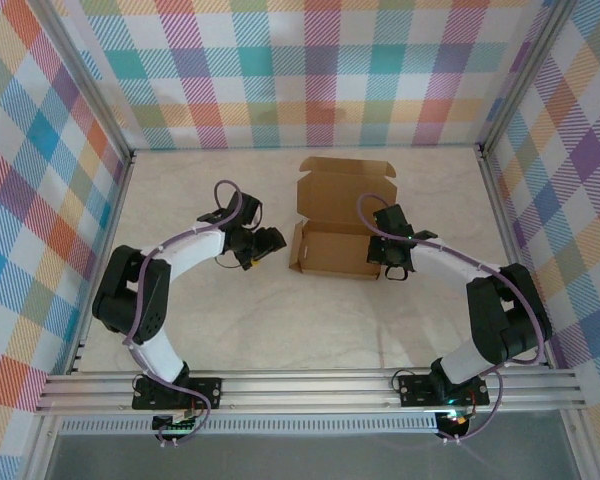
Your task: Fold the paper box
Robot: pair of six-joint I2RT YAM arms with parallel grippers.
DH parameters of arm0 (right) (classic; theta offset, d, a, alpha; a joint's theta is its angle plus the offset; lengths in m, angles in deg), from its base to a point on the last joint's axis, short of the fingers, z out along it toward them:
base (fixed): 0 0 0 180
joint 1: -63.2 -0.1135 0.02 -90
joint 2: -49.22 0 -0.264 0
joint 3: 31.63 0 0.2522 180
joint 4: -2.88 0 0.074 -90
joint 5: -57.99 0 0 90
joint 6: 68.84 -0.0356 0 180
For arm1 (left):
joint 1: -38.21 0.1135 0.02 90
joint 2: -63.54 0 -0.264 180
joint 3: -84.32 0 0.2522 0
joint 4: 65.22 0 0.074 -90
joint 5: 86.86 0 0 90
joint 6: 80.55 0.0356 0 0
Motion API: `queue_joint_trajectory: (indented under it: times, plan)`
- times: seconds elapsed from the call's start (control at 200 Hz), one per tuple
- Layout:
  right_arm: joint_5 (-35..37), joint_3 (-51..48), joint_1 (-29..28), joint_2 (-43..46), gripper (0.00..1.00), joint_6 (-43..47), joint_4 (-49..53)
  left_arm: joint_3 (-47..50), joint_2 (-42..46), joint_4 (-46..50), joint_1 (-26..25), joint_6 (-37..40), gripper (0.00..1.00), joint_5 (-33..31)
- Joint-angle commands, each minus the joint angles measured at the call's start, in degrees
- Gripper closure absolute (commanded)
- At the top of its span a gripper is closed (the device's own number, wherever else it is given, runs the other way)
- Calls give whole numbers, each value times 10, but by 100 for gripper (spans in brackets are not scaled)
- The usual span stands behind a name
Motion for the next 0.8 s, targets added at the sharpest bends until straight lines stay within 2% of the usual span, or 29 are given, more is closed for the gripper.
queue_joint_trajectory:
  times: [0.0,0.06,0.325,0.535,0.62,0.74,0.795]
  plan:
    - [11,17,-6,4,94,-17,-13,-6,-24,-50,0,-5,30,53]
    - [10,20,-8,-1,94,-18,-10,-13,-40,-54,0,3,35,63]
    - [8,31,-16,-12,93,-16,-2,-38,-82,-81,1,16,37,88]
    - [6,40,-19,-22,93,-12,4,-35,-96,-131,-1,-8,39,147]
    - [5,42,-22,-29,93,-12,3,-38,-95,-134,-2,-9,43,157]
    - [5,46,-27,-38,93,-12,5,-44,-95,-128,-5,-5,53,161]
    - [5,49,-29,-41,93,-12,5,-46,-96,-125,-7,-4,54,163]
